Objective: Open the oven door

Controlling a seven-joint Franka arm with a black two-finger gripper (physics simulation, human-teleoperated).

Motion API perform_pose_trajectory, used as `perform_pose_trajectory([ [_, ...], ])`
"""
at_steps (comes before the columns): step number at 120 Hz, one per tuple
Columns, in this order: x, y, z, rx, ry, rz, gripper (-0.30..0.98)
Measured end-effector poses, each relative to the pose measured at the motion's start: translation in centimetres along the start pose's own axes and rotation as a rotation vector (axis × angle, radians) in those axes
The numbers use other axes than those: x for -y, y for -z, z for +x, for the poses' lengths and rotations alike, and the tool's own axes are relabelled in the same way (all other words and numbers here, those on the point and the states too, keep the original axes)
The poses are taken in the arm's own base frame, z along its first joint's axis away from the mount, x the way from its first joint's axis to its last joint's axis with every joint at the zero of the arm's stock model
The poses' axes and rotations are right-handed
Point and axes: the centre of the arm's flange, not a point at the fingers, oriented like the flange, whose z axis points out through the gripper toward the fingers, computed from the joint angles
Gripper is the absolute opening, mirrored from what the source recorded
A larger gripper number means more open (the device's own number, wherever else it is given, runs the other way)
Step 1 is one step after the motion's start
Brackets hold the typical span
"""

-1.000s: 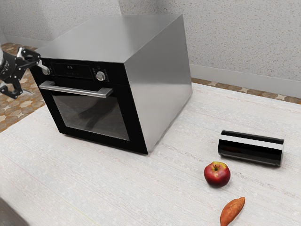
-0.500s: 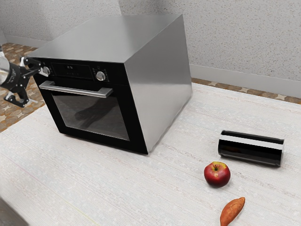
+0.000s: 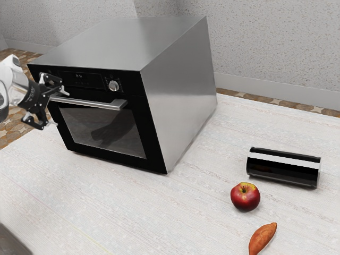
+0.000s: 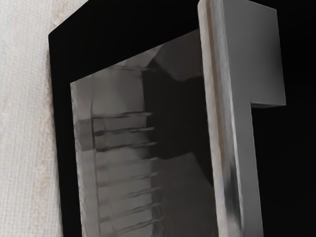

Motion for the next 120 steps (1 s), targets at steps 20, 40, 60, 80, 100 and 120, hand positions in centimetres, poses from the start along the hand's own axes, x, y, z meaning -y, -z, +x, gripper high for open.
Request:
perform_pose_trajectory([
  [20,-0.4,-0.3,-0.2,-0.007,0.002,-0.002,0.68],
  [40,-0.9,-1.0,-0.6,-0.007,0.000,-0.001,0.68],
  [60,-0.5,-1.8,-0.3,-0.008,0.013,0.010,0.68],
  [80,0.1,-3.4,-0.2,-0.003,0.023,0.036,0.68],
  [100,1.0,-3.8,-0.2,-0.004,0.033,0.049,0.68],
  [120,6.3,-1.2,-0.5,-0.017,0.081,0.062,0.68],
])
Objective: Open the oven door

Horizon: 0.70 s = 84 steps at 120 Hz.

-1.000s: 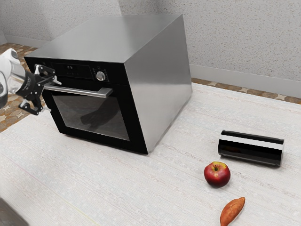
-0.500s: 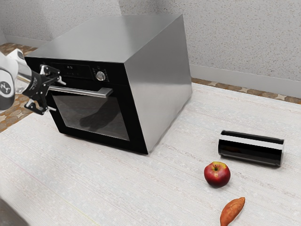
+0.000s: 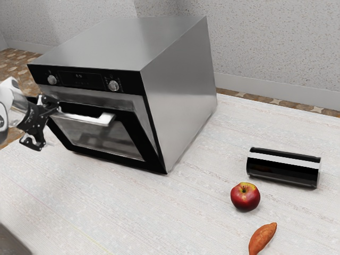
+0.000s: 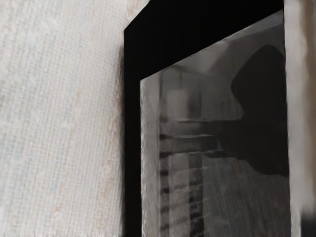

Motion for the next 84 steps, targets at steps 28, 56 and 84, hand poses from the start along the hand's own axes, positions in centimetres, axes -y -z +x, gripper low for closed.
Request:
perform_pose_trajectory([
  [28,13.4,9.2,-2.2,-0.079,0.086,-0.113,0.68],
  [56,-11.6,28.2,-31.6,0.163,-0.820,-0.224,0.68],
  [84,-8.3,17.0,-39.7,0.354,-1.076,0.280,0.69],
])
